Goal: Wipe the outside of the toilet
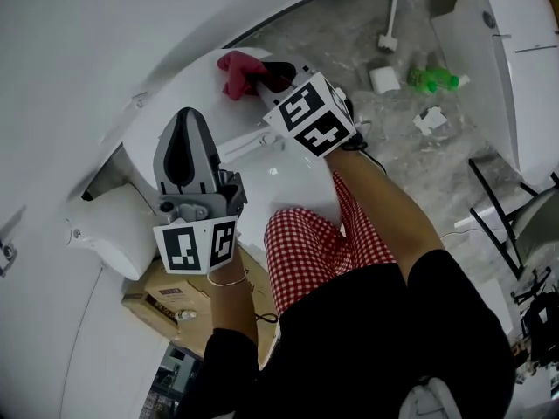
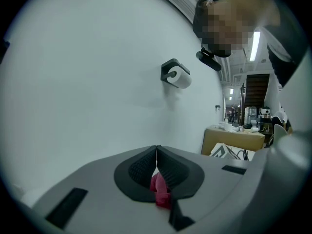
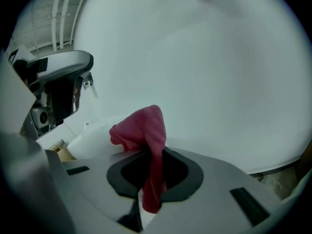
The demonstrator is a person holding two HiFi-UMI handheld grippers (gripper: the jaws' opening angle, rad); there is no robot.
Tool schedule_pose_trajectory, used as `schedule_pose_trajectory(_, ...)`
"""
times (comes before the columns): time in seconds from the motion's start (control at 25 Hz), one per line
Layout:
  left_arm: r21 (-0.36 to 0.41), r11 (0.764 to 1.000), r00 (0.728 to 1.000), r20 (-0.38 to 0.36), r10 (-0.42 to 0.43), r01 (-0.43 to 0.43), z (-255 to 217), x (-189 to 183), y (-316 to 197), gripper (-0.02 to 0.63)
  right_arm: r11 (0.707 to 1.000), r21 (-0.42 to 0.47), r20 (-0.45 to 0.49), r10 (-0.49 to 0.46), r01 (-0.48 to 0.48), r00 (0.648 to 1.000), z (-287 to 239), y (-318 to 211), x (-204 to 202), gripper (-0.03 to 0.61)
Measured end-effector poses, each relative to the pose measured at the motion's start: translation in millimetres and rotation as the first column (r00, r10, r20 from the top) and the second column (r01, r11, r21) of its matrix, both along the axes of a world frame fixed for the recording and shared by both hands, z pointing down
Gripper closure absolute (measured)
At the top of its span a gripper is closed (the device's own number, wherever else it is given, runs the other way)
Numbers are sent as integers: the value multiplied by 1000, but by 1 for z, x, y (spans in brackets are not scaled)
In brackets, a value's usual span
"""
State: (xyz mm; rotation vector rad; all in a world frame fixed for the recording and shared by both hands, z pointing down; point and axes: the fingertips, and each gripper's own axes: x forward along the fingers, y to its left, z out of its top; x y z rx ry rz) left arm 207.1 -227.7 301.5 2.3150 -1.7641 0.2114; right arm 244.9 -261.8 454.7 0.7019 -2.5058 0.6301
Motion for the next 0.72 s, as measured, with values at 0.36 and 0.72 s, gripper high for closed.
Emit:
schedule_pose_trajectory(0.36,-27,1000,999,-30,-12,11,15,-11,-3,603,1000,-27,-12,7,-7,1000,29,-19,-4,518)
schedule_pose_trajectory(0.72,-30,999,999,-44,12,-13,19,-5,-7,603,997,-69,-22,32,-34,999,66,-25,3,518)
